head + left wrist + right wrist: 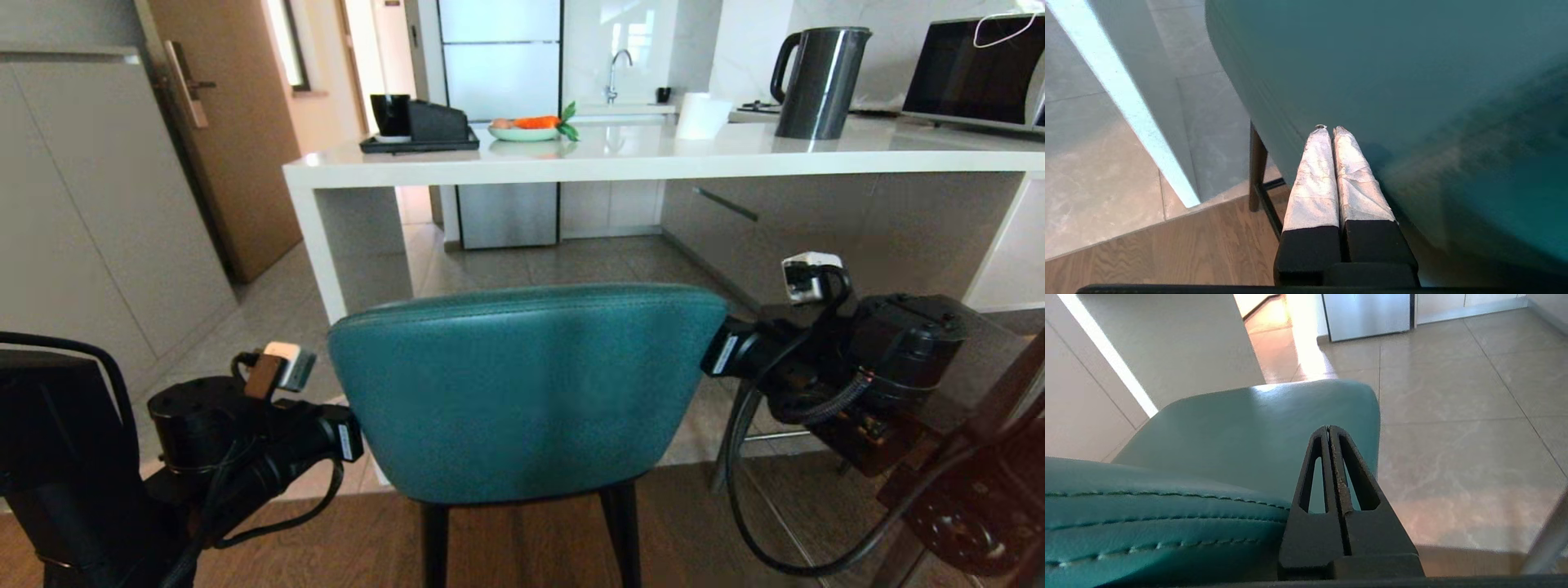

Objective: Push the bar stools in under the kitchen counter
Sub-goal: Push the blue chair back under the dining table

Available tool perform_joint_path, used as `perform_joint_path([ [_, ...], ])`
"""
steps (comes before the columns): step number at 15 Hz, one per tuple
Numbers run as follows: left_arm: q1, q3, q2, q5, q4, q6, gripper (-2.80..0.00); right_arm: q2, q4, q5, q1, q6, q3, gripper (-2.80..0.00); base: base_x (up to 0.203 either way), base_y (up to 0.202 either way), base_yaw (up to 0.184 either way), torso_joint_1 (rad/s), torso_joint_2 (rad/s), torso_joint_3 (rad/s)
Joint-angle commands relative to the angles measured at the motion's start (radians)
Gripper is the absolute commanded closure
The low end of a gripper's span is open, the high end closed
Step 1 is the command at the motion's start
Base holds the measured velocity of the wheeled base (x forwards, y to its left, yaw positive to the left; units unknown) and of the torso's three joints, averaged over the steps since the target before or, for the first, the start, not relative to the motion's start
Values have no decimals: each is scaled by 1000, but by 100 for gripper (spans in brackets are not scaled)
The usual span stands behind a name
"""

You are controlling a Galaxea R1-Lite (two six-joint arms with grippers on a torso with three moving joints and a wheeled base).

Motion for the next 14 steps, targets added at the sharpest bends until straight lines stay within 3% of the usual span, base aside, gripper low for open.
perform_joint_path([
  [1,0,-29,26,0,-8,0,0,77,-5,-5,2,-3,-64,0,0,0,0,0,0,0],
  [14,0,-250,132,50,35,30,0,118,0,-6,-24,-15,-125,0,0,0,0,0,0,0],
])
